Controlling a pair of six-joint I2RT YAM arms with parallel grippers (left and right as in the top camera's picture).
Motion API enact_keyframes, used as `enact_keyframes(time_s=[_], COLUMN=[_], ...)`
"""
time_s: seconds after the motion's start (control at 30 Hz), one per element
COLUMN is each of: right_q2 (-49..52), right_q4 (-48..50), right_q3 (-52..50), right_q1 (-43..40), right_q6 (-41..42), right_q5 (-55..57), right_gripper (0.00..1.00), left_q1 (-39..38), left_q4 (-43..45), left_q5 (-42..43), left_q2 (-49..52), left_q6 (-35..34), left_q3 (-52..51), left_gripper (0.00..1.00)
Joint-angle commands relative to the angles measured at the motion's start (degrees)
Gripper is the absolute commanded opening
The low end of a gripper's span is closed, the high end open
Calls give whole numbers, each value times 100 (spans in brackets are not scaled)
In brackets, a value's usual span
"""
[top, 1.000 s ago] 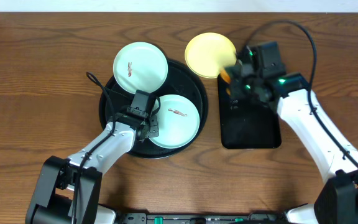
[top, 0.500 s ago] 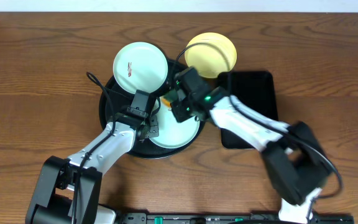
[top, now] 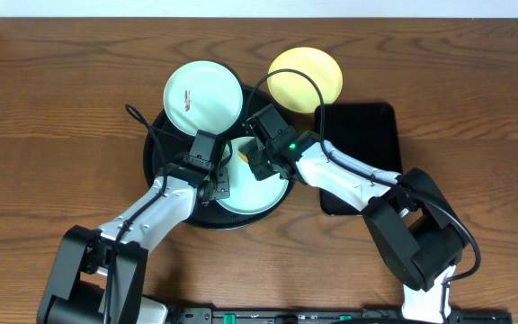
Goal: Clean dirty plates on tray and stack at the side
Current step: 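Scrub the lower green plate with the sponge in the right gripper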
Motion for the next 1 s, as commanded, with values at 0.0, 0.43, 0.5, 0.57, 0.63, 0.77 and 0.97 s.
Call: enact_keyframes(time_s=[0.0,0.43,0.5,0.57,0.63,0.77,0.97], right_q2=[-216,-81,-46,-20,-22,-24,-24], right_q4=[2,-26,-42,-94,-101,-90,-114], right_q3=[151,155,155,155,155,157,157], right_q1=[20,109,133,131,96,17,59], right_q6=[17,15,15,17,15,20,17], right_q5=[79,151,380,699,863,603,7], right_gripper=[38,31,9,1,1,39,50], left_q1=[-9,-9,-9,-9,-9,-9,-9], left_q4=[-52,-55,-55,-55,-55,-57,-55], left_q5=[9,9,9,9,11,9,9], left_q2=[7,7,7,7,7,7,7], left_q6=[72,72,72,72,72,72,72], left_q3=[13,13,13,13,13,13,13], left_gripper=[11,12,12,12,12,12,12])
